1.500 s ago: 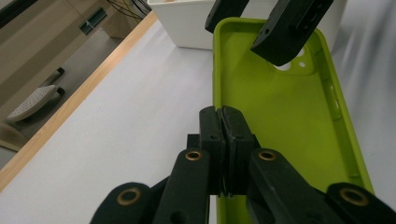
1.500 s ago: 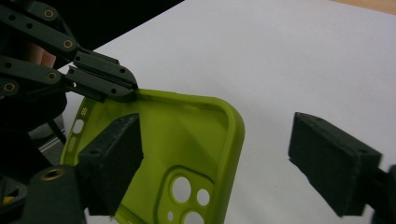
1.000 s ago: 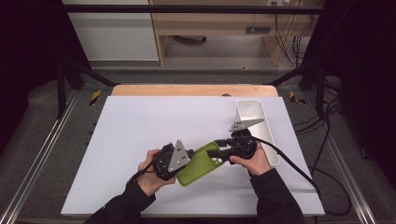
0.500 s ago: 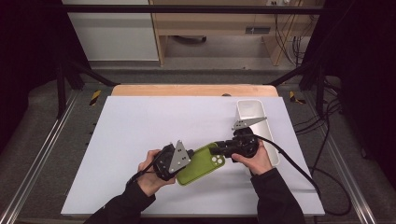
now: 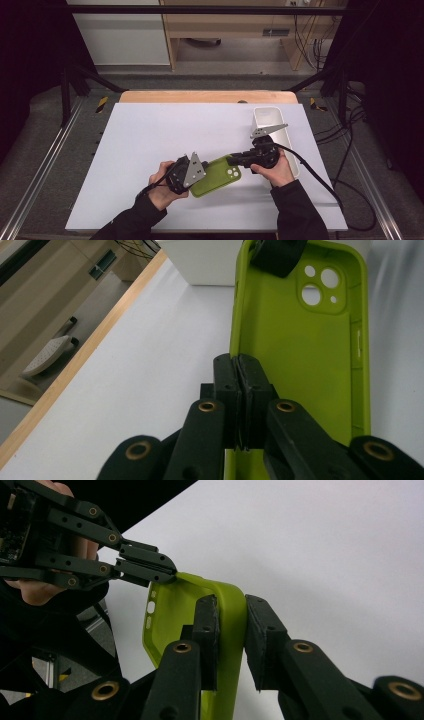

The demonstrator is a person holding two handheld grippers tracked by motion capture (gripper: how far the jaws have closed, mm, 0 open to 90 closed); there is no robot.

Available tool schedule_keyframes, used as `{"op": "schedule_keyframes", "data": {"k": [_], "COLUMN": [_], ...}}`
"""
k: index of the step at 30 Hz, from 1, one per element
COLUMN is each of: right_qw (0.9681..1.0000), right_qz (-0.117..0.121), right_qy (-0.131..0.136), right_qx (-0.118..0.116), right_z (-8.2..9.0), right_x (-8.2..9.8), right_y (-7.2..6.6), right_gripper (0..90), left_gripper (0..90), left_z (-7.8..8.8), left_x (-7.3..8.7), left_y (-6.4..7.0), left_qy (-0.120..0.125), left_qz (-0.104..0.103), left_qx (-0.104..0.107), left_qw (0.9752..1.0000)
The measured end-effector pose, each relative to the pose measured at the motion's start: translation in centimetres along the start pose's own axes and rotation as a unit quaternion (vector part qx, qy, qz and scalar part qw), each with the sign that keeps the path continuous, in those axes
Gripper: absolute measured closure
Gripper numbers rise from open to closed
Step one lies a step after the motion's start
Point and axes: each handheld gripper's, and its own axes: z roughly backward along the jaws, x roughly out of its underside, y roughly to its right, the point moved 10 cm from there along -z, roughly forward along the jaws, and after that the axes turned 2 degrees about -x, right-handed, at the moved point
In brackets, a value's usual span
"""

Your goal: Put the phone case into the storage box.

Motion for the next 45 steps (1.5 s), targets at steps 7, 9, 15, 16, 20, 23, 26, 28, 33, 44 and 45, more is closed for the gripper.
{"op": "schedule_keyframes", "data": {"k": [7,9,15,16,20,23,26,28,33,44,45], "right_qw": [0.9999,0.9999,0.9999,0.9999,0.9998,0.9998,0.9997,0.9997,0.9993,0.9979,0.9977], "right_qz": [-0.010,-0.010,-0.010,-0.010,-0.008,-0.003,-0.002,0.000,0.007,0.026,0.028], "right_qy": [-0.009,-0.010,-0.008,-0.007,-0.010,-0.008,-0.006,-0.001,0.007,0.017,0.018], "right_qx": [0.003,0.005,0.010,0.011,0.014,0.018,0.023,0.024,0.037,0.057,0.059], "right_z": [0.0,0.0,0.2,0.2,0.3,0.4,0.5,0.5,0.8,1.8,1.9], "right_x": [0.1,0.2,0.1,0.1,0.1,0.1,0.1,0.0,-0.3,-0.7,-0.8], "right_y": [0.1,0.1,0.1,0.1,0.1,0.1,0.2,0.2,0.5,0.8,0.8], "right_gripper": [78.6,78.8,79.2,79.2,79.2,79.3,79.3,79.4,79.3,79.3,79.3], "left_gripper": [88.2,88.1,87.9,87.8,87.3,86.5,84.9,79.2,69.6,41.4,38.8], "left_z": [-0.1,-0.1,-0.3,-0.3,-0.5,-0.7,-0.7,-0.7,-0.3,0.9,0.9], "left_x": [0.0,0.0,0.0,0.0,0.0,0.0,-0.1,-0.1,-0.4,-0.4,-0.4], "left_y": [0.0,0.0,0.2,0.2,0.4,0.5,0.4,0.2,-0.6,-3.4,-3.8], "left_qy": [0.001,0.001,0.003,0.004,0.006,0.006,0.012,0.018,0.043,0.095,0.099], "left_qz": [-0.003,-0.004,-0.007,-0.006,-0.005,-0.004,0.009,0.023,0.060,0.150,0.158], "left_qx": [0.003,0.003,0.004,0.004,0.010,0.011,0.017,0.019,0.030,0.029,0.026], "left_qw": [1.0000,1.0000,1.0000,1.0000,0.9999,0.9999,0.9997,0.9994,0.9968,0.9837,0.9821]}}
